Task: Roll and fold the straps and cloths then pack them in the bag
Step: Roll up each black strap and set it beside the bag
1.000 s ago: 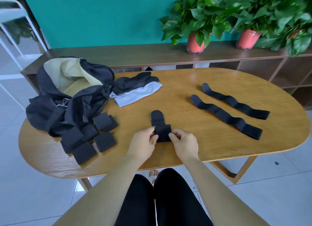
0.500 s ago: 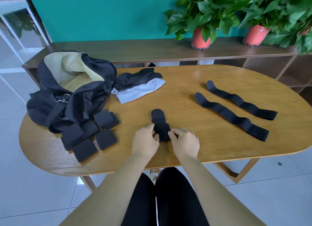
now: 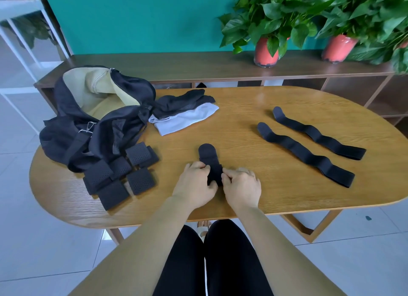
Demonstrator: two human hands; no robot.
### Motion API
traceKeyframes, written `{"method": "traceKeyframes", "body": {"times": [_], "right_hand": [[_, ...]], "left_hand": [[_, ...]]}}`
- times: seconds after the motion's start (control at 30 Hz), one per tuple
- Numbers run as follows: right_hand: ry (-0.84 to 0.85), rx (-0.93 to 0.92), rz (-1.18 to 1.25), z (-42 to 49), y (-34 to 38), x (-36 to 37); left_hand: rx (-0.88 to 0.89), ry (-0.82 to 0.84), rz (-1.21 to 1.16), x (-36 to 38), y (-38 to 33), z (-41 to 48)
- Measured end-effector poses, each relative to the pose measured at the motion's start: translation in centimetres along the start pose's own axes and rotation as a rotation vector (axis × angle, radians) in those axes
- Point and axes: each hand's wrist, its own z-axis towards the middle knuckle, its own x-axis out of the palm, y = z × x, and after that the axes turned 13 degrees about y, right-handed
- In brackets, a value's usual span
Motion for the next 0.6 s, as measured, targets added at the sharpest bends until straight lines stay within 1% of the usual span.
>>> {"method": "traceKeyframes", "body": {"times": [0.1, 0.2, 0.27, 0.37, 0.4, 0.47, 0.53, 0.6], "right_hand": [[0.067, -0.021, 0.018, 0.1, 0.0, -0.5], [0.142, -0.088, 0.192, 0.0, -1.1, -1.2], [0.18, -0.172, 0.3, -0.4, -1.8, -1.6], [0.193, -0.287, 0.335, -1.0, -1.7, -1.4], [0.181, -0.287, 0.349, -1.1, -1.5, -1.2], [0.155, -0.223, 0.418, -0.9, -1.0, -0.9], [0.122, -0.123, 0.445, -0.4, -0.5, -0.4], [0.083, -0.052, 0.405, 0.2, 0.1, 0.0]], "left_hand": [[0.025, 0.099, 0.067, -0.8, 0.6, 0.0], [0.072, 0.165, 0.078, -1.2, 1.9, -0.3], [0.131, 0.171, 0.03, -1.4, 2.5, -0.7], [0.155, 0.177, -0.093, -1.9, 2.6, -1.5], [0.142, 0.164, -0.16, -2.0, 2.5, -1.7], [0.09, 0.104, -0.289, -1.9, 2.3, -1.9], [0.033, 0.005, -0.318, -1.4, 2.2, -1.7], [-0.013, -0.089, -0.312, -0.9, 2.0, -1.3]]}}
